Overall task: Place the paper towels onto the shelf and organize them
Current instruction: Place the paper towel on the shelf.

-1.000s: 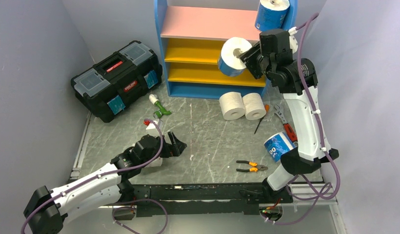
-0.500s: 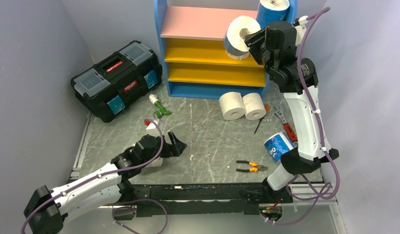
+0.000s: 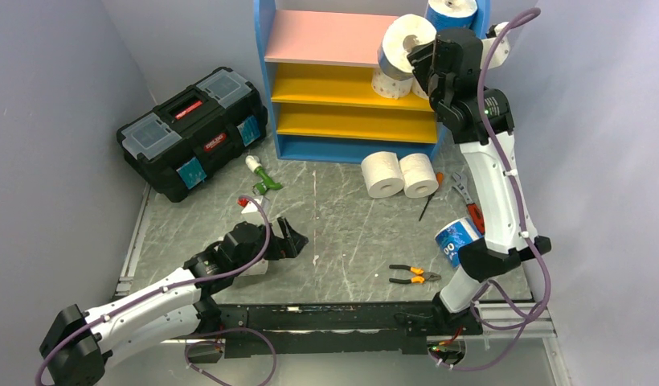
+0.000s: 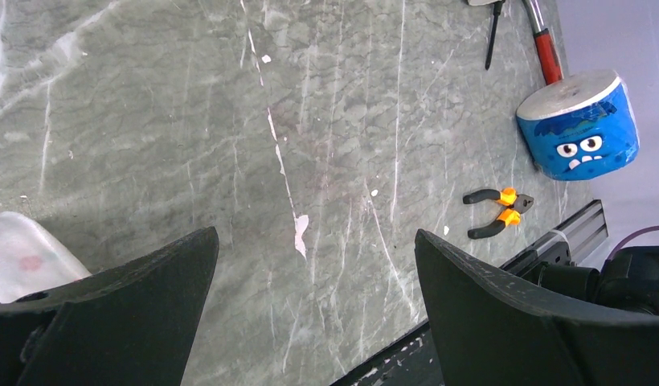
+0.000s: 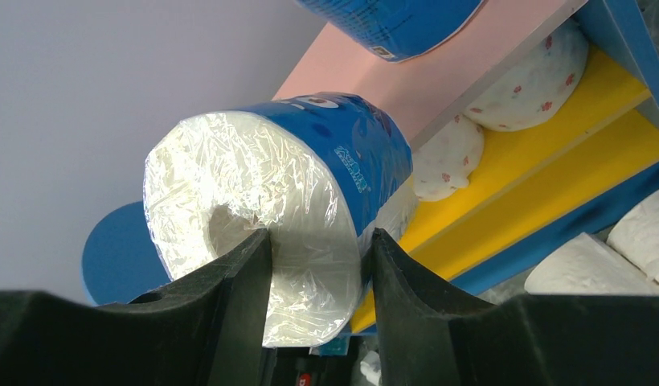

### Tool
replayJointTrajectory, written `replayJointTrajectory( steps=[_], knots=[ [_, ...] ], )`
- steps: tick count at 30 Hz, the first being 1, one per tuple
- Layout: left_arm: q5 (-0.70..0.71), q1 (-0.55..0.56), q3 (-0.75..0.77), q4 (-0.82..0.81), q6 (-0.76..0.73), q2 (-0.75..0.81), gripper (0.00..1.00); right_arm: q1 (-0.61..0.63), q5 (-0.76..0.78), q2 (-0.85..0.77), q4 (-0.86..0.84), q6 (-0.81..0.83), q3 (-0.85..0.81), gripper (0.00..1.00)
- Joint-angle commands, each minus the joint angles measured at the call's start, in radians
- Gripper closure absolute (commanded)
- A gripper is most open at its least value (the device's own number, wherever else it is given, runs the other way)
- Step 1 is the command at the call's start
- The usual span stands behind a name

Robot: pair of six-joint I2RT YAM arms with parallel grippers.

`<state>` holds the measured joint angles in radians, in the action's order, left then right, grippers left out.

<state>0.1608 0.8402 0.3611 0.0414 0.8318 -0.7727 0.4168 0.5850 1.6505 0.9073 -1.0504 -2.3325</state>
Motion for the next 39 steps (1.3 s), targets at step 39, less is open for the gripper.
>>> replayJointTrajectory(
  steps=[39],
  knots=[
    [0.013,0.000,0.024,0.054,-0.031,-0.027,0.00,-0.072,0.002,0.079,-0.174,-0.112,-0.038,1.00]
  ],
)
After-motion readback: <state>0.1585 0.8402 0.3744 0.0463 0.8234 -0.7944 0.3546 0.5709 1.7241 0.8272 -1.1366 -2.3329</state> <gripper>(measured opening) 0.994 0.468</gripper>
